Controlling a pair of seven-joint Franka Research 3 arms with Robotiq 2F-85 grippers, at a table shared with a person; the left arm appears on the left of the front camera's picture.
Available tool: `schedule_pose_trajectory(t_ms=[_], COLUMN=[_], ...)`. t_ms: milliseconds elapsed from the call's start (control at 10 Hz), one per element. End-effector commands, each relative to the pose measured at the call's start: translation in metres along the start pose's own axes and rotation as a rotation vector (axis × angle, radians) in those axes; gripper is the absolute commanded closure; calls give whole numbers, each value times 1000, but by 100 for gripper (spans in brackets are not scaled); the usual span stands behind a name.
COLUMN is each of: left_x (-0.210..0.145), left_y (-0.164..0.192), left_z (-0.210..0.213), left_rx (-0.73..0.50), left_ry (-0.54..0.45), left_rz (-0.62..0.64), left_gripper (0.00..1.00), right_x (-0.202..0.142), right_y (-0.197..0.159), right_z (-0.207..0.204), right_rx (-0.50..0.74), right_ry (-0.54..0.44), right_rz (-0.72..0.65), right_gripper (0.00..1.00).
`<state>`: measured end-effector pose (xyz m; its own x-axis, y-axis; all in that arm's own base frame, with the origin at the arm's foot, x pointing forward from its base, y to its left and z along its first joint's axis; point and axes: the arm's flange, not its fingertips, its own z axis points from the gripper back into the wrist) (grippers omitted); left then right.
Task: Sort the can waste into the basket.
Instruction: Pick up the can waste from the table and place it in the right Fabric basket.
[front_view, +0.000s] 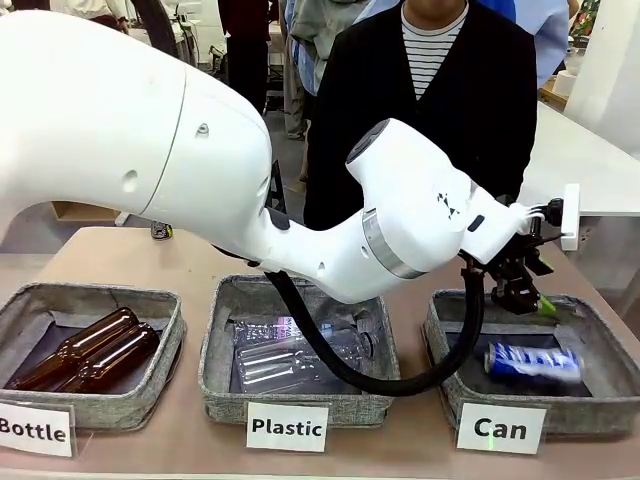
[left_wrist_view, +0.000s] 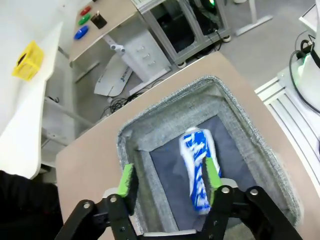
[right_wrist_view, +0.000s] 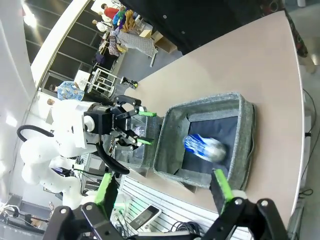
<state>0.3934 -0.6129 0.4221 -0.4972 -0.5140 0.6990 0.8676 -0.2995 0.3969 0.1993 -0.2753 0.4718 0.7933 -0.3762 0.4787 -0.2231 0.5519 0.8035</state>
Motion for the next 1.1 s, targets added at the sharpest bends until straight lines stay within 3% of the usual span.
schedule_pose_trajectory(t_ms=[0, 300, 400, 700, 900, 1000], left_x=[4, 4, 3, -15, -58, -85], left_y=[3, 4, 3, 2, 3, 1], left_z=[3, 11, 20, 131, 226, 266], left_rx=[2, 2, 11, 31, 136, 125], left_ry=[19, 16, 60, 167, 186, 183], left_rz=[-2, 30, 70, 317, 548, 651], left_gripper=[0, 0, 0, 0, 0, 0], right_x=[1, 1, 0, 12, 22, 22], right_y=[2, 2, 0, 29, 64, 82], right_z=[-1, -1, 0, -41, -90, -116], right_rx=[-5, -5, 0, 1, 62, 108], right_ry=[9, 9, 0, 41, 89, 121], right_rz=[1, 1, 0, 71, 141, 179], right_gripper=[0, 0, 0, 0, 0, 0])
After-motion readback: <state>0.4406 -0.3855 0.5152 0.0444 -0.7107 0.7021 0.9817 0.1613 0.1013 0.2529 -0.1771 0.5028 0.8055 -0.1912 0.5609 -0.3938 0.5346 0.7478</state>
